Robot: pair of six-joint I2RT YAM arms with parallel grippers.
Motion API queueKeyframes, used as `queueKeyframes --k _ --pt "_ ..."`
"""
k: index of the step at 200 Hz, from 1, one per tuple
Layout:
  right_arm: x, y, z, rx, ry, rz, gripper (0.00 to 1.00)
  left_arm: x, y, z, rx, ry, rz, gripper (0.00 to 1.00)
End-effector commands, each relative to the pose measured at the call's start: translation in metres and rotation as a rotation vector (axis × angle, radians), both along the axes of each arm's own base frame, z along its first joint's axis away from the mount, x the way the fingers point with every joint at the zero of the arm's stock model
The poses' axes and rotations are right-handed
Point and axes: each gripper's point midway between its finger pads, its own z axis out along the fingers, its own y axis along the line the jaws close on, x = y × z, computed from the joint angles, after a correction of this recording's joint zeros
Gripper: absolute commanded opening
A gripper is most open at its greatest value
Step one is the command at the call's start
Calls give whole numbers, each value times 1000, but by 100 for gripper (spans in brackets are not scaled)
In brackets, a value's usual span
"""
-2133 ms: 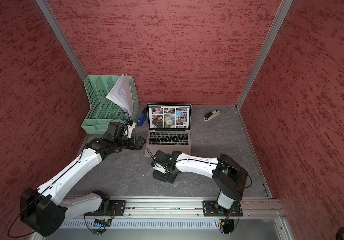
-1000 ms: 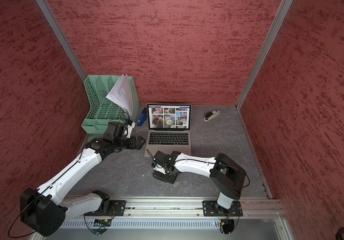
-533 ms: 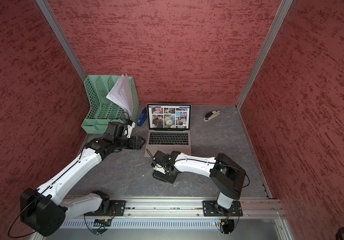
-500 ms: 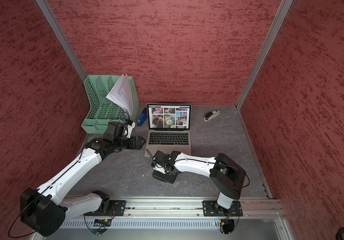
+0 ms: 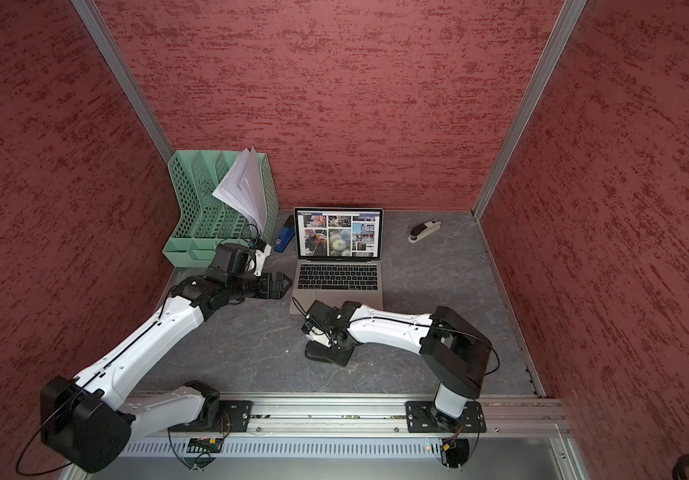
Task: Remove the wireless mouse receiver from the laptop
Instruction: Insert the USB plug into the mouse.
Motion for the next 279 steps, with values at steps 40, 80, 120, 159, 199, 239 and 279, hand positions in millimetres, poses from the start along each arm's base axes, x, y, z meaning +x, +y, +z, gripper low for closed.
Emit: queueKeyframes --k 40,80,120,159,199,239,279 --pt "7 6 16 19 -29 -2 60 4 -3 3 -8 -21 -18 100" --pt "14 4 40 45 -88 -16 69 5 -3 2 -11 -5 -12 100" --pt "33 -36 101 128 -243 -214 70 -6 3 -11 -57 136 69 100" --pt "45 -70 158 490 -267 -539 2 -53 -22 -43 -314 445 95 95" --pt "24 -46 116 457 -29 -497 0 -89 -35 -76 -370 585 120 67" --pt "8 -12 80 366 108 -425 0 -99 -40 -82 -384 606 138 1" --pt "-1 3 59 298 140 -390 0 -114 -53 -102 -341 674 100 4"
